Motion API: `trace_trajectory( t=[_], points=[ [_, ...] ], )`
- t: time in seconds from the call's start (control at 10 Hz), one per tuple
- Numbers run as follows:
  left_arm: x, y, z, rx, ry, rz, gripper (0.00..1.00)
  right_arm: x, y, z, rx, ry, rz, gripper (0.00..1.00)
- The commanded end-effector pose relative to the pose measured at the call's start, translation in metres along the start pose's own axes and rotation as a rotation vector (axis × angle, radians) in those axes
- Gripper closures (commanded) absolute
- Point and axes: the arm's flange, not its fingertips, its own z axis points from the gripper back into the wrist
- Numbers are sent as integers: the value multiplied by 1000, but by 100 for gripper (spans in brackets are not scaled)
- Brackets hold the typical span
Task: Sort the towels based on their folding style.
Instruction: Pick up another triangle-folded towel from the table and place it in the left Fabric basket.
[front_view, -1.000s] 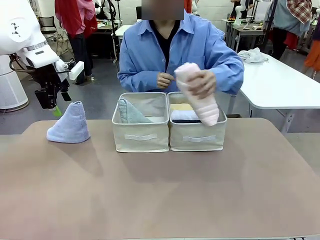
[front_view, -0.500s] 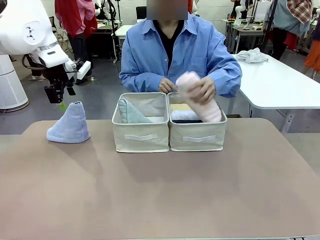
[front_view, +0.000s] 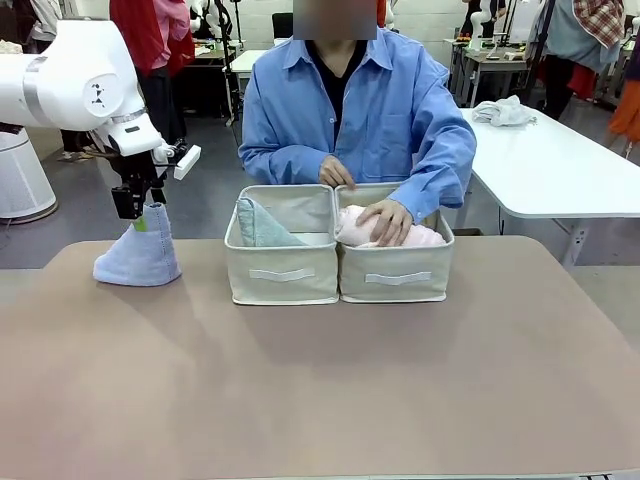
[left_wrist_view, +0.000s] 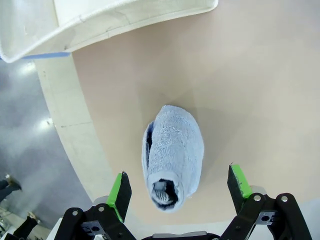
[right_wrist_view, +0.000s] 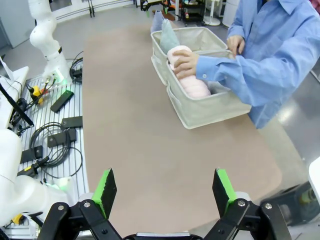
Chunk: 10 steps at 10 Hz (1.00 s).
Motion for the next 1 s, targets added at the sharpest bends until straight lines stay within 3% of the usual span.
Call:
trace_trajectory(
  t=[0.0, 0.3, 0.4, 0.5, 0.6, 0.8, 0.9],
  points=[
    [1, 9, -10, 3, 39, 13, 0, -1, -1, 1, 7, -10, 11, 0],
    [3, 11, -26, 41, 61, -52, 3, -1, -1, 1, 7, -10, 11, 0],
    [3, 12, -29, 22, 75, -49, 59, -1, -1, 1, 7, -10, 11, 0],
    [2, 11, -30, 20, 68, -50, 62, -1, -1, 1, 7, -10, 11, 0],
    [3, 10, -29, 16, 64, -55, 100, -1, -1, 1, 7, -10, 11, 0],
    [3, 8, -27, 14, 69, -62, 100, -1, -1, 1, 7, -10, 11, 0],
    [3, 6, -27, -4, 66, -59, 80, -1, -1, 1, 7, -10, 11, 0]
  ],
)
